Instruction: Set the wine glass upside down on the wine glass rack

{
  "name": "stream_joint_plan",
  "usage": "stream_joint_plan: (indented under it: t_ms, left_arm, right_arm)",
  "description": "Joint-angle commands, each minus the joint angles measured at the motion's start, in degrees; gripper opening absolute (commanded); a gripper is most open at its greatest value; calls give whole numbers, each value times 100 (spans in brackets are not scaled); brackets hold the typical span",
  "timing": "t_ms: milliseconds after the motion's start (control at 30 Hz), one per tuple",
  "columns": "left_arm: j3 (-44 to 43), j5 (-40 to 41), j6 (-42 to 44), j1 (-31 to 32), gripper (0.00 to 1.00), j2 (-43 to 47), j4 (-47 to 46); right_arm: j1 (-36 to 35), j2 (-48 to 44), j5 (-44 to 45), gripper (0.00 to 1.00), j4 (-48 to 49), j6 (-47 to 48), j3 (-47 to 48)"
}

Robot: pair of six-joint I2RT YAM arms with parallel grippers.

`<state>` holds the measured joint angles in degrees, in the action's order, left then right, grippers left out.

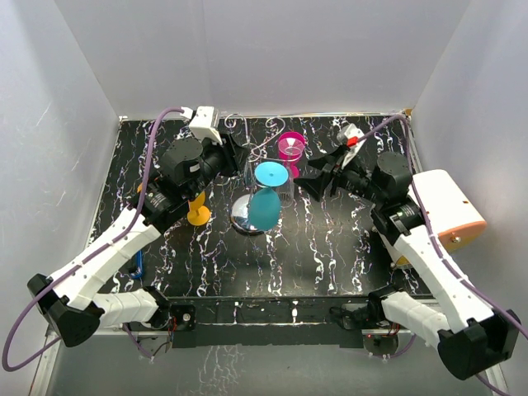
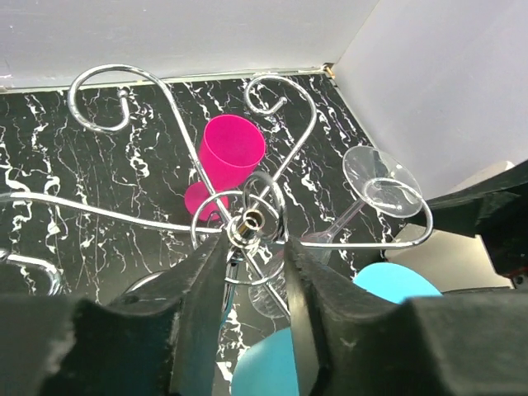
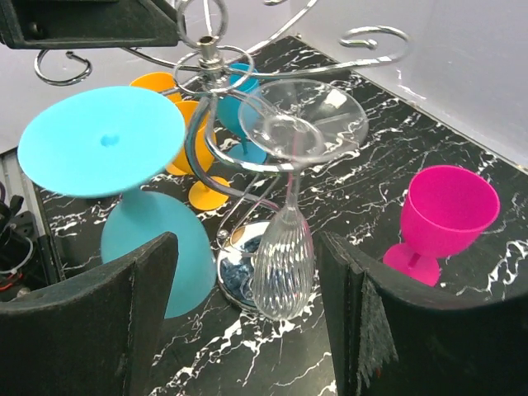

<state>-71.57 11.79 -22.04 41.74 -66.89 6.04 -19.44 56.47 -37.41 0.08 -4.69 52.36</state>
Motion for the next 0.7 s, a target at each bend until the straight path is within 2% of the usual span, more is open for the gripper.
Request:
stream_joint_plan:
  t_ms: [0,200,333,500,667]
  left_arm:
    - [-113,14,71,-24,36,322,71]
    - [-294,-77,-8,-30,48,441,178]
    - [-427,-94,-46,-24,57,578,288]
    - [-449,-6,12,-23,63,923,455]
    - [-305,64,360,-20,67,1382,538]
  right_arm:
    - [-7,-583,711,66,-16,-328,-181]
    - [-7,-1239,1786,66,-68,-848,-389]
    - [-7,-1303,2683,66,-320,-1346,-302]
    - [-6,-415,4060,63,-1667,-1991,665]
    - [17,663,4519,61,-2029,-2322,1608]
